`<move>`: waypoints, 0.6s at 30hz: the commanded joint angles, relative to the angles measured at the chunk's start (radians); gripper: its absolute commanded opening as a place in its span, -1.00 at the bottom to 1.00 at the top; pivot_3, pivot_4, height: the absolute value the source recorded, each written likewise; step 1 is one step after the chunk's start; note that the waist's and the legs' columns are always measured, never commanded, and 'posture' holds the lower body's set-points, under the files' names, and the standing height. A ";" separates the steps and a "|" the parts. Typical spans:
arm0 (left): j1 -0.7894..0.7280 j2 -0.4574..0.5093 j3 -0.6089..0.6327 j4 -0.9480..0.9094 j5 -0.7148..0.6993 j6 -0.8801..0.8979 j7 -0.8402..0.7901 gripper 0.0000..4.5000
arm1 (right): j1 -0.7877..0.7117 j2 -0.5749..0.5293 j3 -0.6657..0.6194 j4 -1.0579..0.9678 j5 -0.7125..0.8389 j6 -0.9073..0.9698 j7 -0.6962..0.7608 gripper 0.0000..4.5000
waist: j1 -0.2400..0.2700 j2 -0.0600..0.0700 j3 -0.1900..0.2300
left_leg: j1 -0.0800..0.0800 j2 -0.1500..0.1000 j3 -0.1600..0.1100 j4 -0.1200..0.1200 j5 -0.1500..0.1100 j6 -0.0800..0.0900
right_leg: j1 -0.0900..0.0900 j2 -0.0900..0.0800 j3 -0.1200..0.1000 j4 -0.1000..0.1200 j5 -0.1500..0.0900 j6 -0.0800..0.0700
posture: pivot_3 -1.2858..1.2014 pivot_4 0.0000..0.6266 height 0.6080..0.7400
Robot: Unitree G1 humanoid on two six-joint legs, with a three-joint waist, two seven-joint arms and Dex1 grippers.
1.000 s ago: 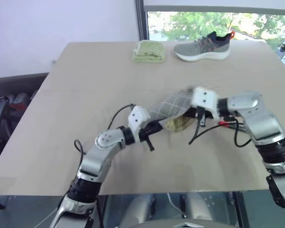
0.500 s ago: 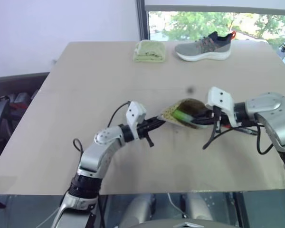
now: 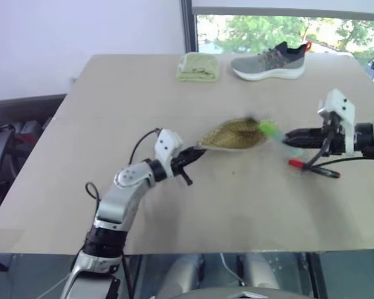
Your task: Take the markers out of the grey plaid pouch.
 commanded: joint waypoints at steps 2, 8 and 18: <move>0.024 0.055 0.040 -0.021 0.065 -0.084 0.024 -1.00 | -0.014 -0.049 0.059 0.222 -0.183 -0.188 -0.088 -0.92 | 0.004 0.000 0.000 | 0.000 0.000 0.001 0.000 0.000 0.000 | 0.000 0.000 0.000 0.000 0.000 0.000 | 0.03 -0.52 1.00; 0.058 0.090 0.088 -0.043 0.125 -0.137 0.084 -1.00 | -0.045 -0.009 0.120 0.498 -0.334 -0.460 -0.176 -0.71 | 0.003 0.001 0.000 | 0.000 0.000 0.002 -0.001 0.000 0.000 | -0.001 0.000 0.002 0.000 0.000 0.000 | 0.03 -0.52 1.00; 0.141 0.152 0.205 -0.049 0.300 -0.223 0.279 -1.00 | -0.032 0.044 0.007 0.464 -0.193 -0.376 -0.093 0.38 | -0.013 0.001 0.001 | 0.000 0.000 0.003 -0.002 0.000 0.000 | -0.002 0.001 0.003 0.000 0.000 0.000 | 0.03 -0.52 1.00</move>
